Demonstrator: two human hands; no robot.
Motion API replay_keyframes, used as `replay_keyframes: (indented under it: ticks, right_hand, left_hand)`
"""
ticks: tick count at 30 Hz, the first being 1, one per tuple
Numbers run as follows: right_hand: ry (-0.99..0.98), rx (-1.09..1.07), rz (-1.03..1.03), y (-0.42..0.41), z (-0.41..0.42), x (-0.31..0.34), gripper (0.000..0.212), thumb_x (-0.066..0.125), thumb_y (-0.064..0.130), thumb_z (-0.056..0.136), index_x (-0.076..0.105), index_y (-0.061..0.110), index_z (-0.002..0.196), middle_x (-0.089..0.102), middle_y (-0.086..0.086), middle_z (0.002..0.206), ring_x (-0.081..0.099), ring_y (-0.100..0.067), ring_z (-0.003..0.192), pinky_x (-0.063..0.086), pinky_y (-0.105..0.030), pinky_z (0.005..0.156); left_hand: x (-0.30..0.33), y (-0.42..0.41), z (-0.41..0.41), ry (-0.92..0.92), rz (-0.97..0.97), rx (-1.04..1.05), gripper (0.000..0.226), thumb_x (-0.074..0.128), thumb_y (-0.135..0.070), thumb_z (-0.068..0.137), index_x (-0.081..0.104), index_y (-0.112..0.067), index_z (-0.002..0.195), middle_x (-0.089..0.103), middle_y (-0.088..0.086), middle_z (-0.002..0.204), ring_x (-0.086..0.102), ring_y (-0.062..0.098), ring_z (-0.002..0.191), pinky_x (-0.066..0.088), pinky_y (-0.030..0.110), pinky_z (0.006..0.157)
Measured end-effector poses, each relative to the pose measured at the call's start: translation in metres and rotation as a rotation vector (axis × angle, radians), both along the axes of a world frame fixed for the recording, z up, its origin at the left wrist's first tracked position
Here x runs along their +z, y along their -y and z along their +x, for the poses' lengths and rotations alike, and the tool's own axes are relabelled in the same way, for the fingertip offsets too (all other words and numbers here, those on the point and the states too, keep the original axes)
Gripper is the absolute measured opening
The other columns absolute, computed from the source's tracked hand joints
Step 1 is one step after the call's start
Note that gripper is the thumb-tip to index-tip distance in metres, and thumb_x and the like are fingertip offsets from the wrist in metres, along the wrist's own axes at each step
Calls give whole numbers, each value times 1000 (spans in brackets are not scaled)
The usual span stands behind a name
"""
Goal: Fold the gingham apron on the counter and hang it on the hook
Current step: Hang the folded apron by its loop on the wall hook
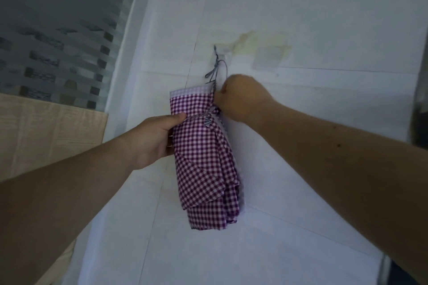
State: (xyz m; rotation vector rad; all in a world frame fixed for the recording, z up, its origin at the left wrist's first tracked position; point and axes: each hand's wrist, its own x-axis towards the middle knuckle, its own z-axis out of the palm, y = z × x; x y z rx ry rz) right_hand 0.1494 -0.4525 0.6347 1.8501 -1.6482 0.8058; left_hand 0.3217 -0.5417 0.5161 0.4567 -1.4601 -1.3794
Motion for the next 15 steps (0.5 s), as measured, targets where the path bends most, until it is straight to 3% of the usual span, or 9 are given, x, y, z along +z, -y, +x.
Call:
replay_keyframes:
  ticks: [2, 5, 11, 15]
  right_hand:
    - [120, 33, 111, 2, 2, -14, 42, 54, 44, 99, 59, 13, 70, 63, -4, 70, 62, -19, 66, 49, -29, 60]
    - [330, 164, 296, 4, 9, -27, 51, 52, 55, 100, 70, 8, 96, 72, -8, 91, 71, -22, 83, 61, -37, 78]
    - [712, 491, 308, 22, 12, -48, 55, 55, 55, 98, 58, 17, 138, 67, -1, 129, 67, -18, 109, 53, -38, 103]
    - [709, 463, 335, 22, 11, -57, 43, 50, 48, 104, 58, 18, 134, 66, -1, 128, 65, -18, 109, 52, -36, 102]
  left_hand:
    - [-3, -6, -2, -22, 42, -32, 53, 70, -48, 94, 66, -17, 138, 75, 4, 129, 69, 25, 123, 52, 44, 107]
    - [-5, -17, -6, -79, 98, -43, 52, 69, -51, 96, 68, -18, 136, 76, 5, 126, 73, 24, 117, 54, 43, 103]
    - [-10, -28, -10, -134, 126, -51, 48, 68, -46, 99, 69, -15, 135, 77, 8, 125, 73, 27, 117, 53, 44, 107]
    - [-15, -29, -15, -149, 120, -27, 41, 68, -38, 101, 70, -13, 134, 76, 10, 125, 73, 29, 116, 54, 44, 106]
